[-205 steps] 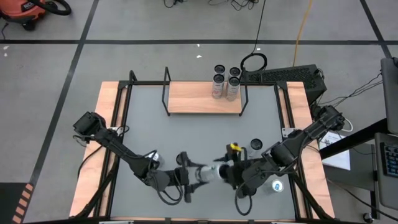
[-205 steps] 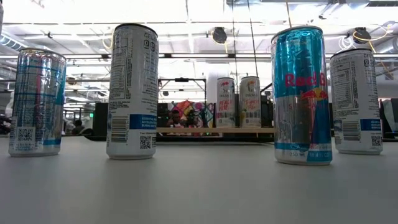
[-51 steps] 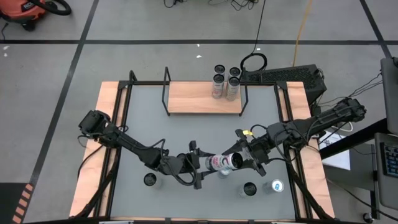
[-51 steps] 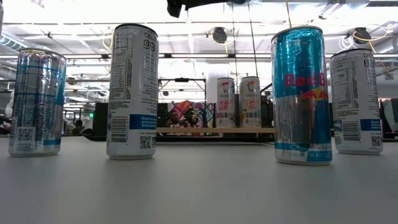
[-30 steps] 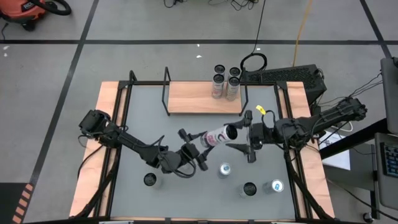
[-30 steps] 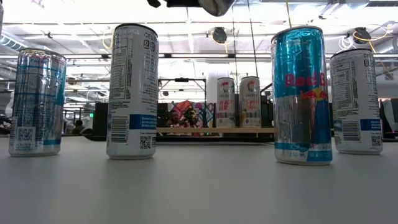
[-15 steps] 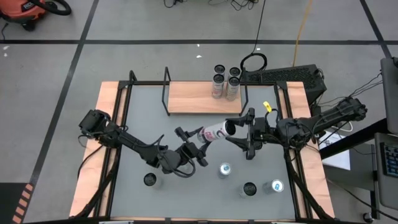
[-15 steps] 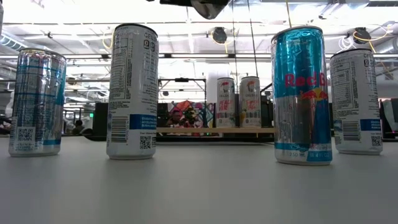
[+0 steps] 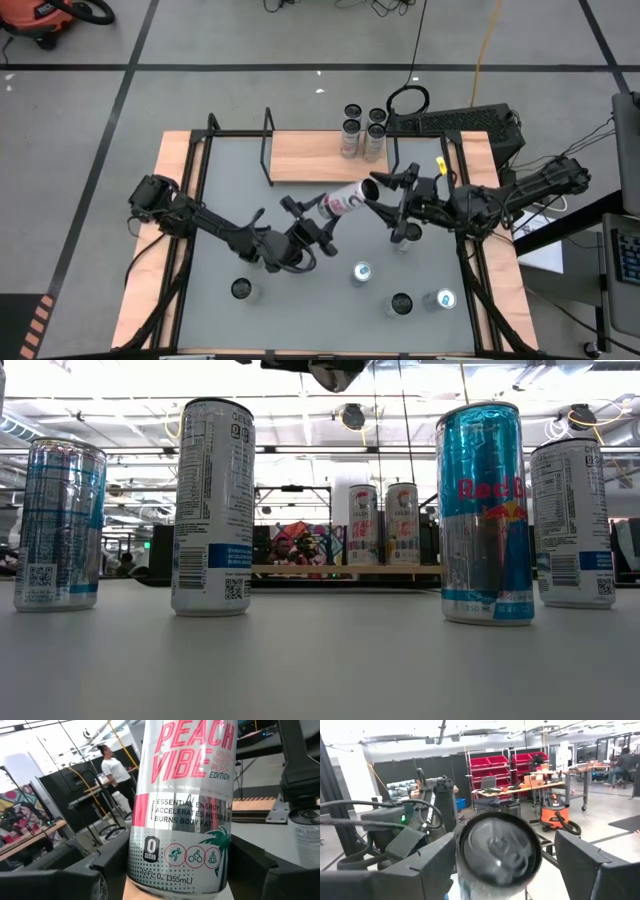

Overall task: Place canned beverage on shelf
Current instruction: Put the white pink soda can on the shelf aligned with the white pink soda cans

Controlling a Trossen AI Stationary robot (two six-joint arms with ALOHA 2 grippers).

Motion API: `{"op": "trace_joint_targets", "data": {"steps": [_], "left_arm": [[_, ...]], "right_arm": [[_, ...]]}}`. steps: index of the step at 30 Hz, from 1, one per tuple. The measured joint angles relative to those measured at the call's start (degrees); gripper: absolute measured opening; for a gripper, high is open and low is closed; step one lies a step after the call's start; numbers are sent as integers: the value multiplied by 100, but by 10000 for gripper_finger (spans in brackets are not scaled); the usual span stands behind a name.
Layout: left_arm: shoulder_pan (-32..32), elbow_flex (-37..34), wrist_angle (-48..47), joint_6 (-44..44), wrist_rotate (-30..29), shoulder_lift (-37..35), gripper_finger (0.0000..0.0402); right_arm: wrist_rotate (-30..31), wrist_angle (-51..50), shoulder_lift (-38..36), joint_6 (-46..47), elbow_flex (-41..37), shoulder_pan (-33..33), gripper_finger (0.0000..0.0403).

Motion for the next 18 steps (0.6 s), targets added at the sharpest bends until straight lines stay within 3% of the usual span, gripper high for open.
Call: {"op": "trace_joint_targets", "data": {"steps": [18], "left_arm": [[56,4,590,1495,-177,0,253]], "right_arm": [[10,1113,596,-217,0,35,274]]}}
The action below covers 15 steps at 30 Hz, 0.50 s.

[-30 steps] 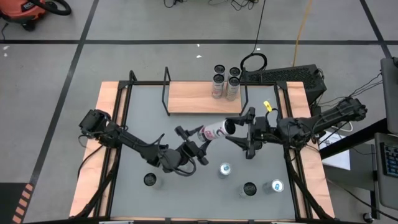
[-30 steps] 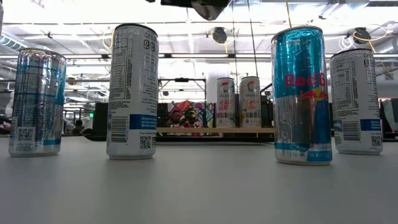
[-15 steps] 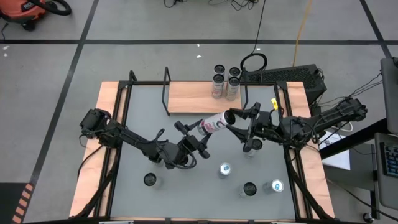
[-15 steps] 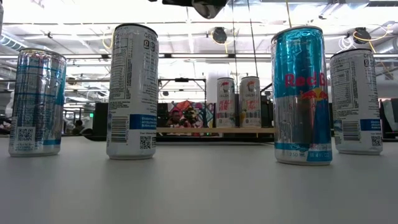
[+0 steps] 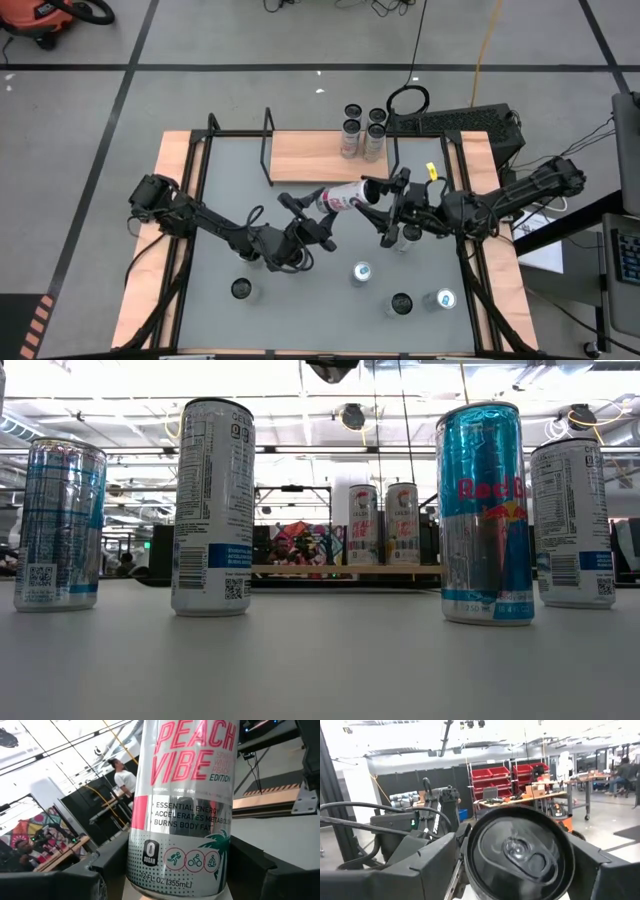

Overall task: Place canned beverage on shelf
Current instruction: Put the white pink soda can on the shelf aligned with the white pink soda cans

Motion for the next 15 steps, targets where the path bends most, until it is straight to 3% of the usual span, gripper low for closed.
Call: {"op": "trace_joint_targets", "data": {"steps": [15], "left_arm": [[-7,0,-20,-57,-40,0,253]], "right_arm": [[-6,67,145,-545,0,-84,274]]}}
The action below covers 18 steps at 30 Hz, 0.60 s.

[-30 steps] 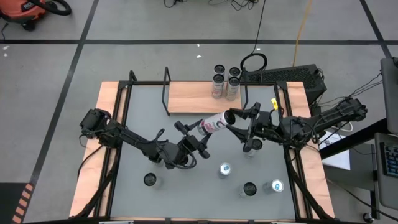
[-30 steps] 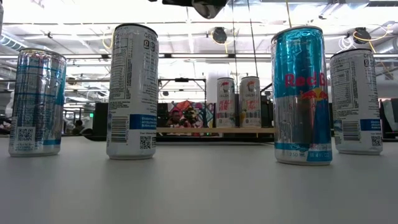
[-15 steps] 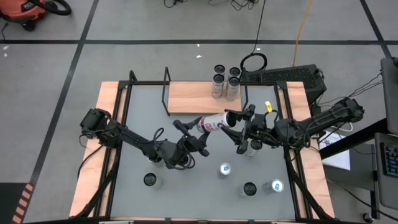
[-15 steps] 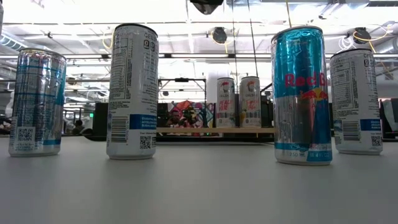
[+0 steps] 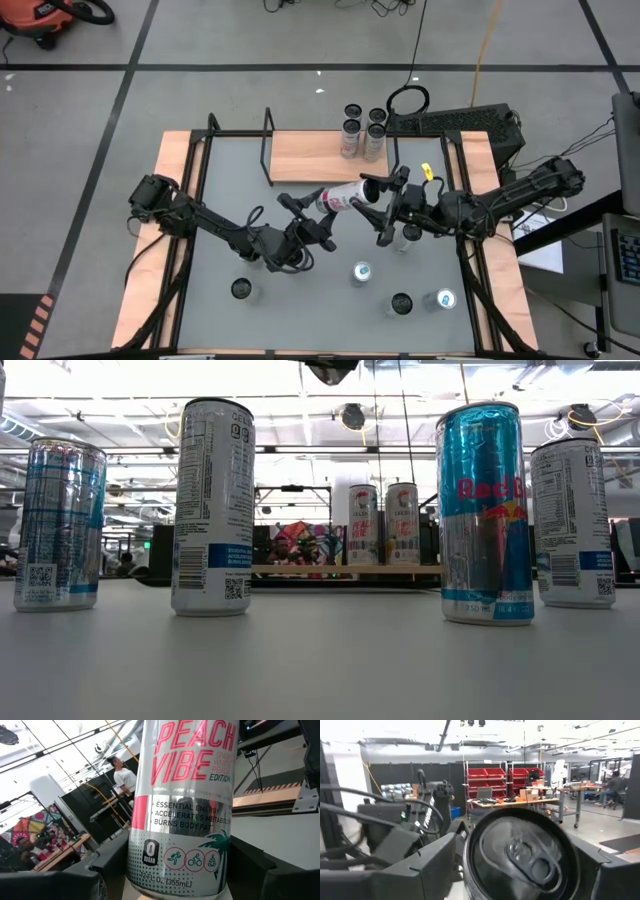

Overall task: Place canned beverage on shelf
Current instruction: Put the white pink soda can on the shelf aligned with the white pink soda cans

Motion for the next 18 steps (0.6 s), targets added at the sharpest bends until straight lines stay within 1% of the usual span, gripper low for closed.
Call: {"op": "trace_joint_targets", "data": {"steps": [7,11,15,18], "left_arm": [[2,0,-32,-53,2,0,253],[2,0,-175,-195,3,0,253],[-9,0,-174,-195,20,0,253],[-27,0,-205,-190,46,0,253]], "right_arm": [[-7,-22,96,-47,-2,-115,274],[-13,-53,45,-289,-2,-53,274],[-14,-343,-173,-527,-2,150,274],[-13,-883,-385,-599,-2,347,274]]}}
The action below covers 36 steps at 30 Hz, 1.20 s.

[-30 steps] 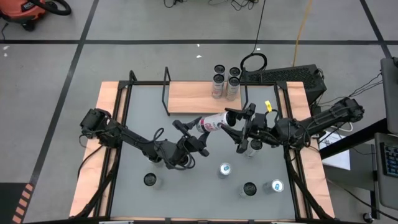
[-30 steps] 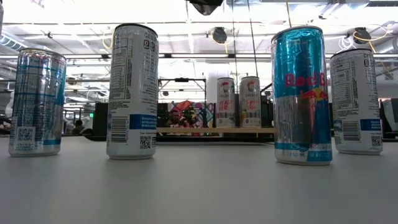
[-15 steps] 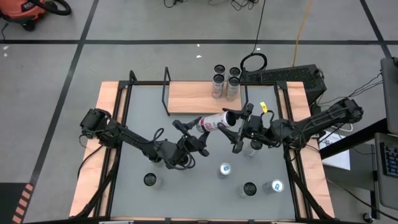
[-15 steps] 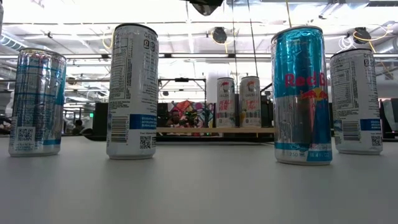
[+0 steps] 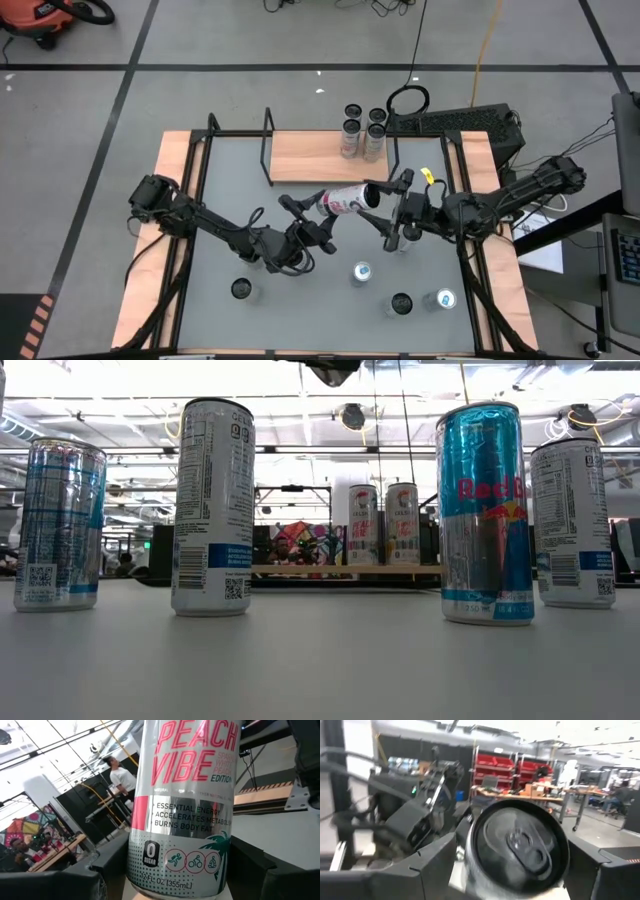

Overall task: Place canned beverage on shelf
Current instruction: Put the white pink soda can on the shelf aligned with the white pink soda cans

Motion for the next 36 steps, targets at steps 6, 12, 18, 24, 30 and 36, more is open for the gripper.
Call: {"op": "trace_joint_targets", "data": {"steps": [6,12,18,24,30,36], "left_arm": [[-68,-1,6,-94,72,2,253],[-165,-4,49,-268,198,2,253],[-194,-4,140,-286,195,2,253],[-247,-2,298,-287,325,2,253],[-264,-4,440,-259,548,4,253],[-237,-2,474,-246,635,2,253]], "right_arm": [[12,-939,-324,129,0,259,274],[-766,-740,-325,116,-325,302,274],[-534,533,-310,-63,-1014,217,274],[-1777,1762,-275,-567,-1469,-68,274],[-2115,1897,-280,-624,-1471,-363,274],[-2551,1815,-235,-474,-1471,-588,274]]}}
